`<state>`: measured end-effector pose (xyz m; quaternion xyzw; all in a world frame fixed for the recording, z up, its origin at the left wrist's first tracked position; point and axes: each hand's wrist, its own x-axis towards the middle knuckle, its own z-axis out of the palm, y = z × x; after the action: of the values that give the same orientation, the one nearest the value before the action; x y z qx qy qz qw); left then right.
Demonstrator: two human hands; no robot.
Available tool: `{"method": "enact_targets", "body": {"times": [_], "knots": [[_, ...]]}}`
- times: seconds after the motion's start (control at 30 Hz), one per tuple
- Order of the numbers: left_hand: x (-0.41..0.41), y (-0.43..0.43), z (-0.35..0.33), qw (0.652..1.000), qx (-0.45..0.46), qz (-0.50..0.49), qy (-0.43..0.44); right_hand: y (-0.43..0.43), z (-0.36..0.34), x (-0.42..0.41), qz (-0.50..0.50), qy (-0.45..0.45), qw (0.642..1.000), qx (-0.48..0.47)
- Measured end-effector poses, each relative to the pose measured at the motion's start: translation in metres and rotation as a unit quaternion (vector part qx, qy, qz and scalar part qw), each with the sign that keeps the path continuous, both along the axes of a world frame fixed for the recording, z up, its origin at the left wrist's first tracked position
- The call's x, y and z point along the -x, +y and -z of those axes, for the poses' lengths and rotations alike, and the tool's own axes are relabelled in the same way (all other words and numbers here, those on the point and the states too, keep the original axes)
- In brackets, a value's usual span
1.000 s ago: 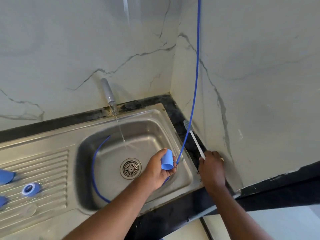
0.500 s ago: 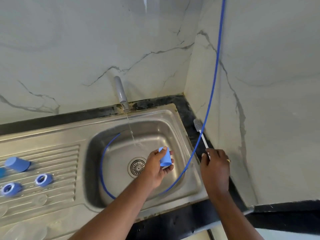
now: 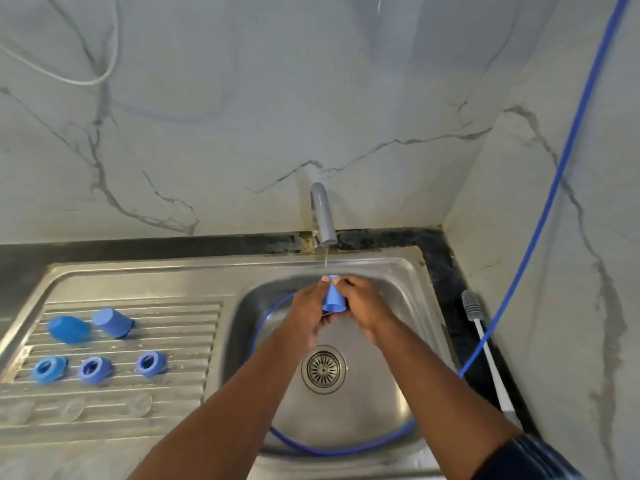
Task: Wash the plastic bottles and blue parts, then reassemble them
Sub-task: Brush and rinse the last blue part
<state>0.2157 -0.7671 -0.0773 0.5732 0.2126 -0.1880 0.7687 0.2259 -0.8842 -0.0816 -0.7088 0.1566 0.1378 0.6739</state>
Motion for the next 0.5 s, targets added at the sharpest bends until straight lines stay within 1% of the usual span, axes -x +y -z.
{"method": "enact_targets", "body": {"times": [0.03,0.13,0.3,0.4,0.5], "knots": [[-0.008,0.005,0.001,1.000,-0.012,-0.001,-0.003,0.003,-0.002,-0.006,0.003,0.007,1.000,-0.020],[-0.025,0.016,0.005,0.999,-0.040,0.004,-0.009,0.005,-0.004,-0.019,0.004,0.009,1.000,-0.021],[-0.032,0.026,0.013,0.999,-0.031,0.031,-0.030,0.007,-0.008,-0.022,0.017,0.047,0.996,-0.075],[-0.033,0.032,0.017,0.993,-0.034,0.086,-0.076,0.010,-0.008,-0.025,0.054,0.057,0.993,-0.084],[-0.032,0.041,0.017,0.983,-0.051,0.125,-0.123,0.015,-0.007,-0.029,0.056,0.061,0.993,-0.083]]}}
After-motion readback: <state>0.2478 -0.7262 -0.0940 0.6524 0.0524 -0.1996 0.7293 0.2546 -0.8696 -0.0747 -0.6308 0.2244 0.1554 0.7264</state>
